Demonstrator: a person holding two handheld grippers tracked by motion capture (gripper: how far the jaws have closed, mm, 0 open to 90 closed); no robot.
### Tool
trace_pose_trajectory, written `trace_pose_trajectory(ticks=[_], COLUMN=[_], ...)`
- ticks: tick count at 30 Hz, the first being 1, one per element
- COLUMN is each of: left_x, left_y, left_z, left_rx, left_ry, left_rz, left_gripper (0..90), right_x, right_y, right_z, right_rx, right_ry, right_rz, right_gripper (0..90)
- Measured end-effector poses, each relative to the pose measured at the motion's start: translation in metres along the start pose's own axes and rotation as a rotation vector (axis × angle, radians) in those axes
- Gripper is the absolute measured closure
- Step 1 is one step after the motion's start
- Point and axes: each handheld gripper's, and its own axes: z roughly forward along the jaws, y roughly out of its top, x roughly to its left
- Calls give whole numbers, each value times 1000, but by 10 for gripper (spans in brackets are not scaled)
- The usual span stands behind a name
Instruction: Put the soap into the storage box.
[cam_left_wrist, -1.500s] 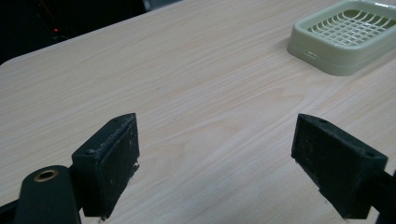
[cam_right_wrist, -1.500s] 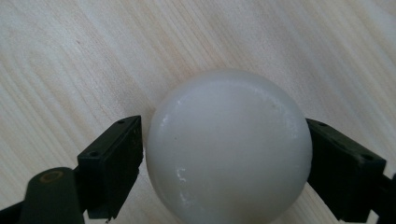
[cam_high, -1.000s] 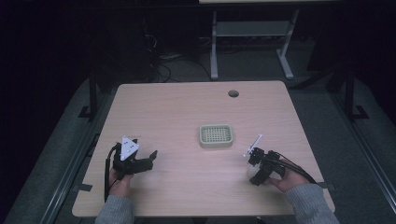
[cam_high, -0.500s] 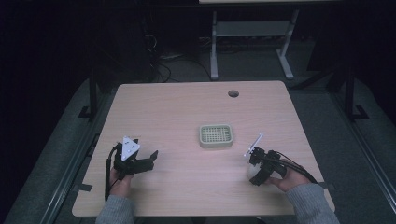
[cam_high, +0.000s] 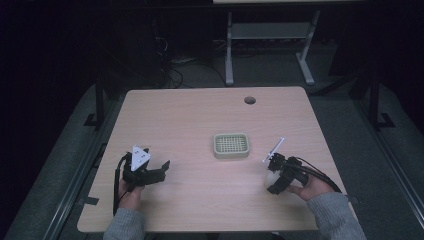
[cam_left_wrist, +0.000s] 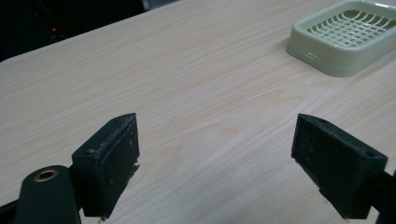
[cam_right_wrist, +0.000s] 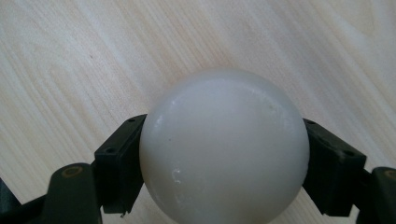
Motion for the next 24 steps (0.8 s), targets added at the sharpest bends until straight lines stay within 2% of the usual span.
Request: trace_pose_trajectory(ticks=[15,24], left_x=[0,0], left_y=[1,0], left_z=[-2,-1], left_rx=[6,2], left_ry=[1,0], left_rz=[-1,-1], left_gripper=[148,148], right_x=[-10,-16], right_y=[8,20], right_z=[-8,-15], right_rx=[-17,-17], right_ry=[24,23], right_rz=[10,8], right_gripper=[233,233])
